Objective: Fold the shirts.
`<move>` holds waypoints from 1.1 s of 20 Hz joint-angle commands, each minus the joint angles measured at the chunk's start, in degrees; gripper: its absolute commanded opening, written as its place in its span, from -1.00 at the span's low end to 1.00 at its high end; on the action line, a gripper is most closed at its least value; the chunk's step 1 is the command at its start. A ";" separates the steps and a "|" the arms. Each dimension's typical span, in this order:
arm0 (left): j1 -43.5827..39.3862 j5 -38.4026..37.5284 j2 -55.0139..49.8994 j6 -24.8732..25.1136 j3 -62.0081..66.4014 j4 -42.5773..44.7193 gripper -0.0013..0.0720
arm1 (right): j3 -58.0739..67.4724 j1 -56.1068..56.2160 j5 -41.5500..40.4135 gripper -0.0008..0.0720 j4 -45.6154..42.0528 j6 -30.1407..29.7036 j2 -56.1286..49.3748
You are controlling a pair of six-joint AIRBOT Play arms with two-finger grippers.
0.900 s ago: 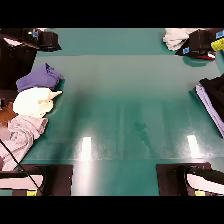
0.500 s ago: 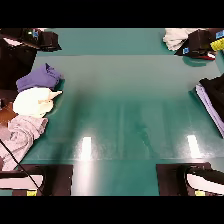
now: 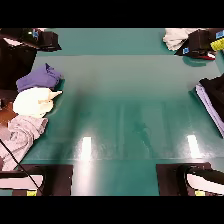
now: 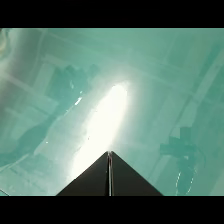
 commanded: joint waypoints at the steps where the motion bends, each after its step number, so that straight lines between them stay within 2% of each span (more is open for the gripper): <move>1: 0.04 2.97 -0.76 -0.66 -0.02 9.44 0.35 | 0.02 0.04 0.00 -0.93 -0.02 0.02 0.04; 2: 0.07 3.34 -1.68 -4.33 -0.02 17.07 0.73 | 0.02 0.04 0.00 -0.93 0.00 0.04 0.04; 4: 0.15 3.61 -3.67 -7.32 -1.49 30.49 0.74 | 0.02 0.04 0.00 -0.93 0.00 0.04 0.02; 5: 0.92 4.48 -4.61 -7.50 -3.06 32.89 0.74 | 0.02 0.07 0.00 -0.93 0.00 0.07 0.04; 8: 6.05 6.73 -8.24 -10.84 -9.46 31.93 0.74 | 0.02 0.07 0.00 -0.93 0.00 0.07 0.04; 12: 12.00 12.15 -10.97 -10.78 -18.29 26.95 0.74 | -0.02 0.07 -0.07 -0.93 0.00 0.09 0.02; 17: 13.25 21.49 -11.54 -10.49 -23.21 24.85 0.74 | -0.02 0.07 -0.04 -0.93 0.00 2.27 -0.09; 20: 13.27 21.73 -13.16 -9.18 -23.21 22.62 0.74 | -0.02 0.07 0.02 -0.93 0.00 2.67 -0.09; 21: 13.25 21.75 -13.55 -9.25 -23.15 21.90 0.72 | -0.02 0.07 0.02 -0.93 0.00 2.67 -0.09; 22: 13.27 21.75 -13.66 -9.20 -23.17 20.72 0.19 | -0.02 0.07 0.02 -0.93 0.02 2.67 -0.09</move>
